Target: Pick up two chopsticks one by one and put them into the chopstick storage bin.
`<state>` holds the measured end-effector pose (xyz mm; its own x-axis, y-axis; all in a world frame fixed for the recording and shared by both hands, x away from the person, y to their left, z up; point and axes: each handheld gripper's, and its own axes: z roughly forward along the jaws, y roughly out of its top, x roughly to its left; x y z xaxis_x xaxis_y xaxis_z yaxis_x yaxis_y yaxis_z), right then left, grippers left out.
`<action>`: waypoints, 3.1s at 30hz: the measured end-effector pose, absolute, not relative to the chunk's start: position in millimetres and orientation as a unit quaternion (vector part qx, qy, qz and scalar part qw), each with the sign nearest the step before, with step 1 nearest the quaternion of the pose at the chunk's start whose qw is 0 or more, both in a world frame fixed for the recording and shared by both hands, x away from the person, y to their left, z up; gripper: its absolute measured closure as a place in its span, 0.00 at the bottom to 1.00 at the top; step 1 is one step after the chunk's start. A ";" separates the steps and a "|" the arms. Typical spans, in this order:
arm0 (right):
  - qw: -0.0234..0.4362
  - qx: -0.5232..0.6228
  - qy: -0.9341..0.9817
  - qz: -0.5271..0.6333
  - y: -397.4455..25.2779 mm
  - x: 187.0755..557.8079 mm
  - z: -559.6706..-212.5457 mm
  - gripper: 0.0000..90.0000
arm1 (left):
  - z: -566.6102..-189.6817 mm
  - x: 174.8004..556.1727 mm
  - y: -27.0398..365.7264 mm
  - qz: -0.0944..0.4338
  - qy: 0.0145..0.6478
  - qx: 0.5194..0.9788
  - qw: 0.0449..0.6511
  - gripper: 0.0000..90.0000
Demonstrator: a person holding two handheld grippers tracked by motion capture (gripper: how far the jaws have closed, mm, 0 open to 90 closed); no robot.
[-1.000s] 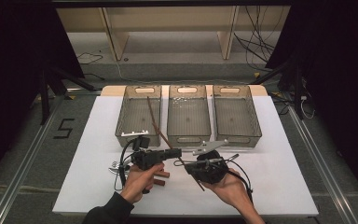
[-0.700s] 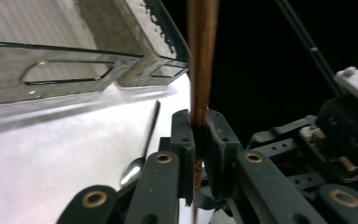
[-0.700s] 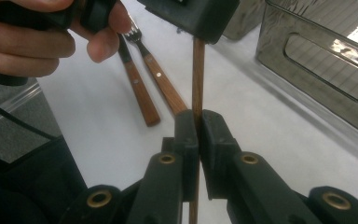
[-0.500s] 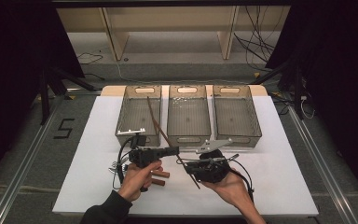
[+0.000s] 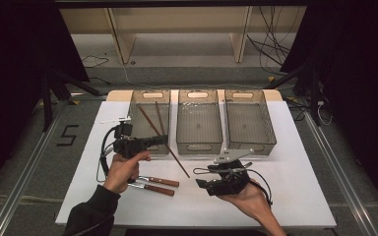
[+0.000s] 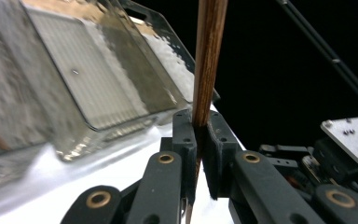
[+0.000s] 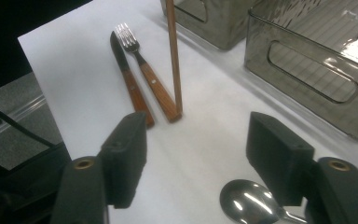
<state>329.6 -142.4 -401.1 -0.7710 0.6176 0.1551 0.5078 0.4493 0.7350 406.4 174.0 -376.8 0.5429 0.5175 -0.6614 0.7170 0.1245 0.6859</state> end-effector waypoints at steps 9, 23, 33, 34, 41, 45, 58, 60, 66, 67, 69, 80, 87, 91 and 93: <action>0.074 0.337 0.847 0.405 -151.9 324.8 -406.8 0.35 | -353.3 430.4 200.7 -0.049 0.487 0.661 0.569 0.93; 0.085 0.337 0.840 0.417 -161.2 316.1 -410.5 0.28 | -331.1 467.9 227.8 0.000 0.521 0.650 0.553 0.93; 0.087 0.336 0.839 0.419 -164.0 312.9 -411.7 0.27 | -334.3 493.9 227.9 0.021 0.543 0.654 0.526 0.93; 0.087 0.336 0.839 0.419 -163.8 312.8 -411.8 0.27 | -335.2 496.1 227.0 0.022 0.544 0.657 0.522 0.93; 0.086 0.335 0.839 0.421 -163.2 311.3 -411.4 0.27 | -346.3 512.1 221.8 0.018 0.564 0.656 0.501 0.93; 0.086 0.334 0.839 0.422 -163.4 310.8 -410.9 0.26 | -352.8 518.0 219.6 0.016 0.570 0.659 0.490 0.93; 0.086 0.330 0.836 0.430 -162.8 309.6 -409.4 0.25 | -373.7 525.0 206.6 -0.007 0.580 0.669 0.465 0.93; 0.085 0.330 0.836 0.430 -162.8 309.5 -409.0 0.25 | -375.7 525.4 205.2 -0.008 0.580 0.671 0.461 0.92; 0.084 0.329 0.837 0.429 -162.7 309.6 -409.4 0.25 | -379.1 525.6 203.4 -0.014 0.579 0.677 0.454 0.92; 0.084 0.329 0.837 0.428 -162.5 309.6 -409.4 0.25 | -379.7 525.5 202.7 -0.014 0.580 0.676 0.455 0.92; 0.084 0.329 0.837 0.428 -162.3 309.6 -409.4 0.25 | -381.4 525.3 201.8 -0.017 0.580 0.676 0.454 0.92; 0.084 0.328 0.839 0.427 -162.6 309.9 -409.5 0.26 | -389.6 527.5 195.9 -0.024 0.589 0.677 0.441 0.91; 0.083 0.327 0.839 0.427 -163.1 310.0 -409.5 0.26 | -393.0 528.3 194.4 -0.018 0.593 0.681 0.429 0.84; 0.082 0.327 0.839 0.427 -162.8 309.9 -409.6 0.26 | -390.7 527.2 196.5 -0.002 0.606 0.677 0.418 0.67; 0.082 0.328 0.839 0.427 -163.0 310.2 -409.8 0.26 | -388.6 526.3 197.8 0.004 0.611 0.675 0.412 0.59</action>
<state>310.2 -163.0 -409.8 -0.7717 0.6200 0.1420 0.4791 0.4198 0.7708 526.3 197.8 -388.6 0.2522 0.8294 -0.4986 0.8225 0.0878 0.5620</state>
